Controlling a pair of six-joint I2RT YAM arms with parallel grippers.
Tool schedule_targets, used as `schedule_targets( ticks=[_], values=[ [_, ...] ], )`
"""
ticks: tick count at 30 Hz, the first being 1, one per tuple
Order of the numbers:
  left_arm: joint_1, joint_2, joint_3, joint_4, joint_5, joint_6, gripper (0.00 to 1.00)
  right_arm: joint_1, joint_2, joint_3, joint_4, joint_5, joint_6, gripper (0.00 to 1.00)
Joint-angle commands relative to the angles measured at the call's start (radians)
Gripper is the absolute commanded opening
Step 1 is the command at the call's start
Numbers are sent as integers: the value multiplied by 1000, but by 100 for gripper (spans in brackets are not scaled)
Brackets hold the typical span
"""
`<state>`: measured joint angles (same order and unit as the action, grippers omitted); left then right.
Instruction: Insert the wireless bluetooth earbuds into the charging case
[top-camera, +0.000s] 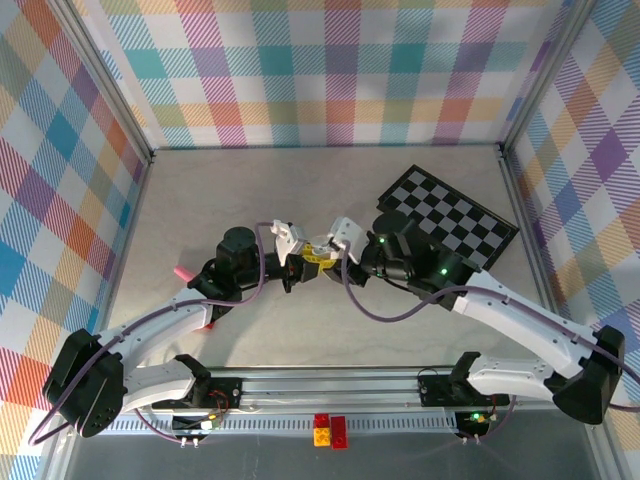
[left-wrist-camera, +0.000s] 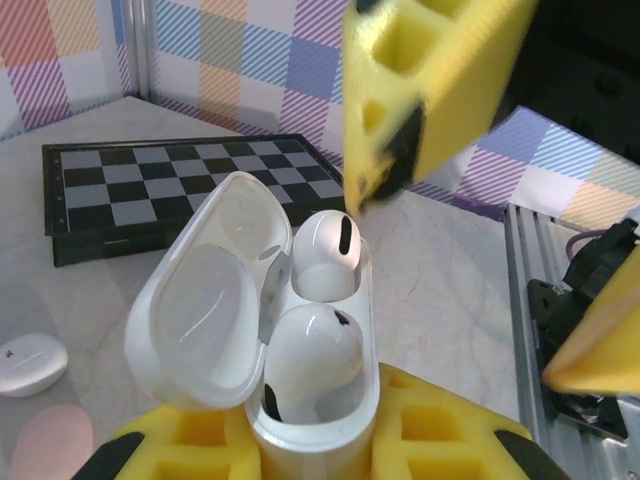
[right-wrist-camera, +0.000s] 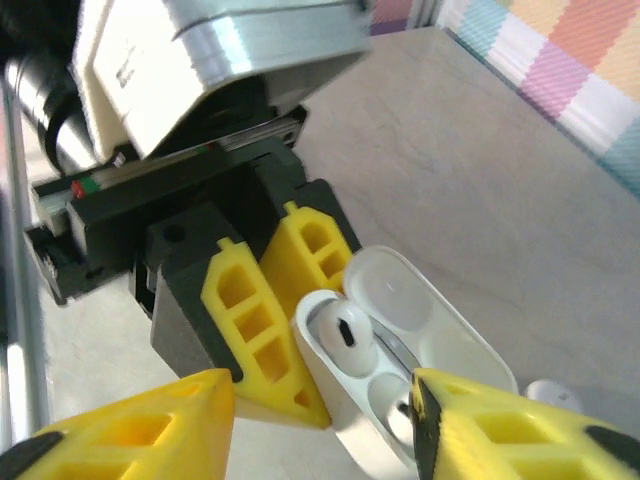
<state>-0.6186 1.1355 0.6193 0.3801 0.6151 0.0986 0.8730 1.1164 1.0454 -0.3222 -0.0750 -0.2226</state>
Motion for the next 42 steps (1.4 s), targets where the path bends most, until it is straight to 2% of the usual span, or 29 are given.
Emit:
schedule_targets(
  ticks=[1, 8, 18, 22, 31, 42],
  values=[
    [10, -18, -14, 39, -6, 67, 0, -53, -11, 4, 70, -94, 116, 62],
    [10, 2, -46, 110, 7, 154, 0, -167, 67, 84, 17, -132, 346, 73],
    [9, 12, -41, 77, -3, 291, 0, -210, 264, 304, -222, -163, 409, 77],
    [5, -8, -22, 27, -17, 329, 0, -230, 362, 426, -386, -183, 403, 77],
    [5, -48, -6, -55, -36, 363, 0, -235, 444, 491, -476, -236, 377, 77],
    [7, -48, 1, -28, -70, 256, 0, -235, 355, 397, -475, -351, 237, 81]
  ],
)
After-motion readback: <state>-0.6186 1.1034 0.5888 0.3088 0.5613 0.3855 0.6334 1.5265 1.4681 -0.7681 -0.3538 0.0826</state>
